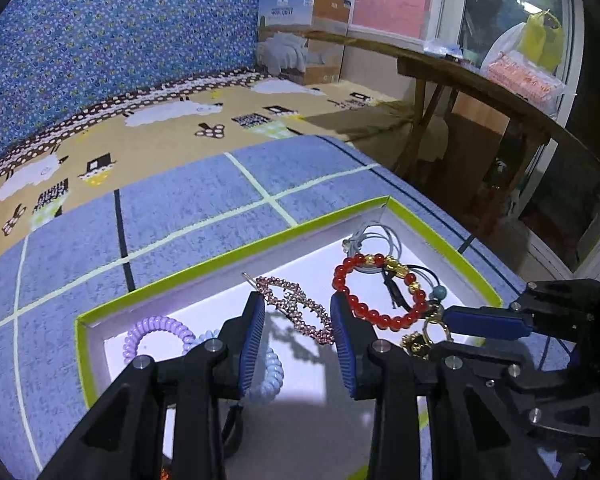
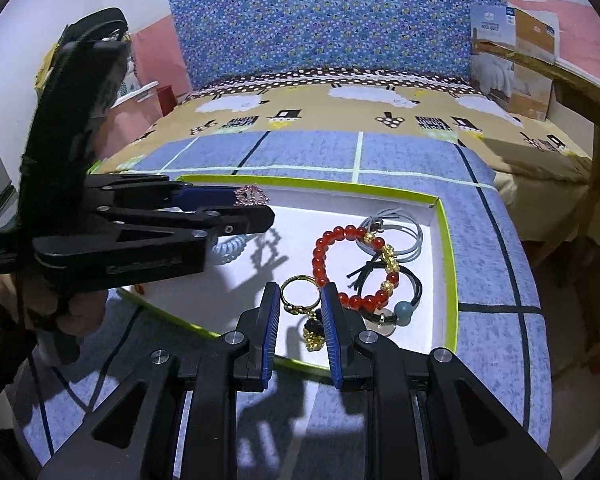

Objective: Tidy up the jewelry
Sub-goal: 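Open the left tool to release the keychain while the right tool releases the ring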

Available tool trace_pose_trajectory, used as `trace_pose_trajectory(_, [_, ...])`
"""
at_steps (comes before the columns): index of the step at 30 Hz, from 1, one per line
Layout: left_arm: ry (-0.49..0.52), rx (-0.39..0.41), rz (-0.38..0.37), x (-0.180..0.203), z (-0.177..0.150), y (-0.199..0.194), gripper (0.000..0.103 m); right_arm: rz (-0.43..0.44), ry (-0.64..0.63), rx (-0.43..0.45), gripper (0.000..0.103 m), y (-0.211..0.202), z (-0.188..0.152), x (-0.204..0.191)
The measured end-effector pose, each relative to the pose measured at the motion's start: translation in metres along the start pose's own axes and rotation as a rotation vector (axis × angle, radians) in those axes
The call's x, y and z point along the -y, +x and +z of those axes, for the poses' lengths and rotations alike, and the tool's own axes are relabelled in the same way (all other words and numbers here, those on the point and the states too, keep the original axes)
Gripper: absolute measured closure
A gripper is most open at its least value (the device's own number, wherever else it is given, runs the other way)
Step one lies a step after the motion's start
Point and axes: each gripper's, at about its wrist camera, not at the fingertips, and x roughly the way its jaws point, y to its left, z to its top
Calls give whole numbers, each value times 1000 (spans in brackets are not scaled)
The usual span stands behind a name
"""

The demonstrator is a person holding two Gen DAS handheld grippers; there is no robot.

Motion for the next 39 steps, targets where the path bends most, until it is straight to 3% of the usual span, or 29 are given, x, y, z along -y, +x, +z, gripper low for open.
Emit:
trace_pose_trajectory(13, [-5, -101, 39, -4, -2, 18, 67, 4, -6, -5, 81, 3, 1, 2])
trace_pose_trajectory(20, [-8, -113, 36, -8, -1, 18, 67, 15, -33, -37, 81, 19, 6, -2])
trace_pose_trajectory(36, [-72, -52, -4, -20, -7, -6, 67, 8, -83, -89, 81, 39, 6, -11])
trace_pose_trajectory(39, [-77, -36, -8, -20, -10, -13, 67, -1, -82, -86, 75, 39, 6, -11])
